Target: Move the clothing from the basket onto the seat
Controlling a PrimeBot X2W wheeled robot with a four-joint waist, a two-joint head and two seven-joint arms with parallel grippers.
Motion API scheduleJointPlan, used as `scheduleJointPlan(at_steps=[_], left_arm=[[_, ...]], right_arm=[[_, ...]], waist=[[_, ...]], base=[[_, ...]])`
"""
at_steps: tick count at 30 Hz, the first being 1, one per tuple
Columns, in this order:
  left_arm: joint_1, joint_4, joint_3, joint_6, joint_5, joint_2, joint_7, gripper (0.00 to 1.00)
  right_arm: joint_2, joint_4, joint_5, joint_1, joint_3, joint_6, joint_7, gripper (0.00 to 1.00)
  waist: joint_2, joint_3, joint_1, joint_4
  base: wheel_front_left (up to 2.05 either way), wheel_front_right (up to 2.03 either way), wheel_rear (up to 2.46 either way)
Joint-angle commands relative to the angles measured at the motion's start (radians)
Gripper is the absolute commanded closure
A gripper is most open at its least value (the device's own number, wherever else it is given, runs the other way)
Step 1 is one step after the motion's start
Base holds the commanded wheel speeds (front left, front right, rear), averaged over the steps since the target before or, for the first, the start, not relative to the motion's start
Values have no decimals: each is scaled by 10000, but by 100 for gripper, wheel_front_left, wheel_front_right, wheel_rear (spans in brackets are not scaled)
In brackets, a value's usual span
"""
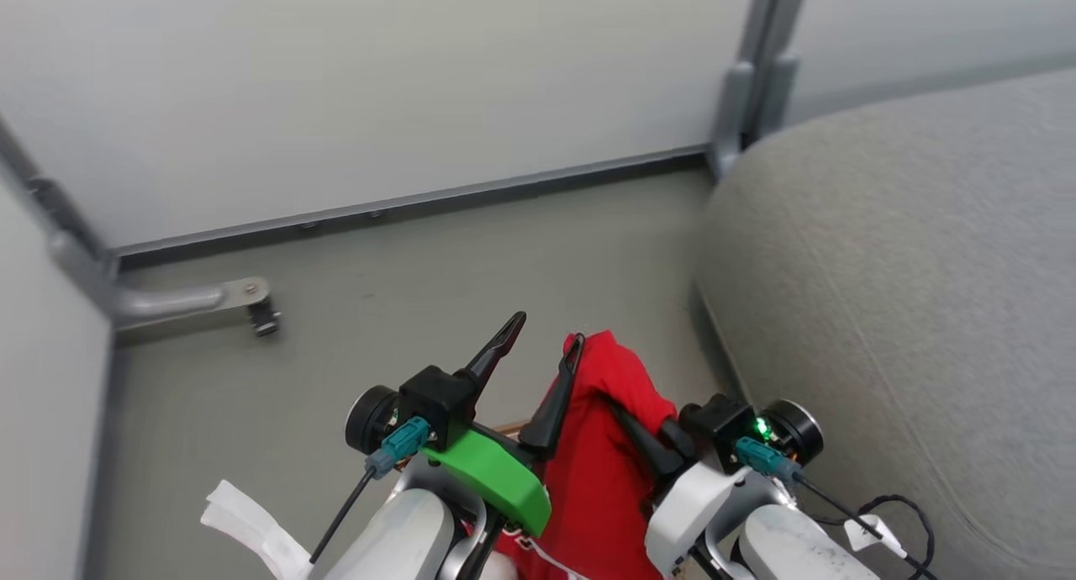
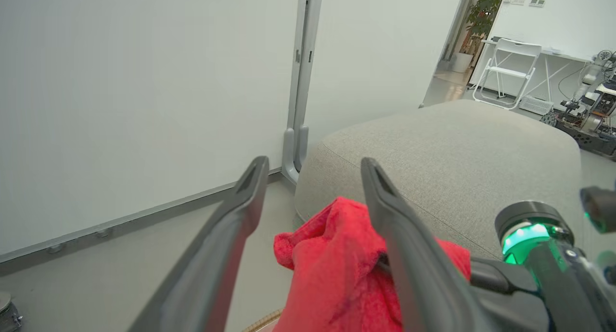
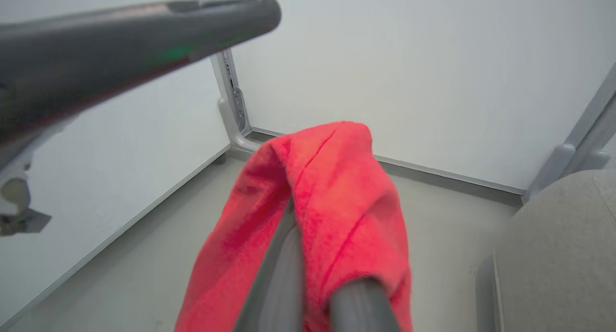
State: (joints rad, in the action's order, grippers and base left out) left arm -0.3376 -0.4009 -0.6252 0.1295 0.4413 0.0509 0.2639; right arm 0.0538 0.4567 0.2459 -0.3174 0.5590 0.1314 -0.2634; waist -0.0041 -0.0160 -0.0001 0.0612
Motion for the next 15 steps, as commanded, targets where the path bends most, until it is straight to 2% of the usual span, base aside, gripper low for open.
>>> scheduleJointPlan(at_steps=[1,8,15], left_arm=[[108,-31,30,17,-61,12,8,0],[-109,-106,-128,17,-244,20,8,0],[-250,-201,-110,17,-419,46,9,0]], right_arm=[[97,-92,-69,79,-85,-14,-17,100],[263,-463,-104,205,-362,-14,-17,100],[594,-559,-187,-59,-429,-14,-17,100]], waist=[[41,-597,1,1935],[41,-977,1,3590],[41,-1283,1,4381]], base=[[0,0,0],[0,0,0],[0,0,0]])
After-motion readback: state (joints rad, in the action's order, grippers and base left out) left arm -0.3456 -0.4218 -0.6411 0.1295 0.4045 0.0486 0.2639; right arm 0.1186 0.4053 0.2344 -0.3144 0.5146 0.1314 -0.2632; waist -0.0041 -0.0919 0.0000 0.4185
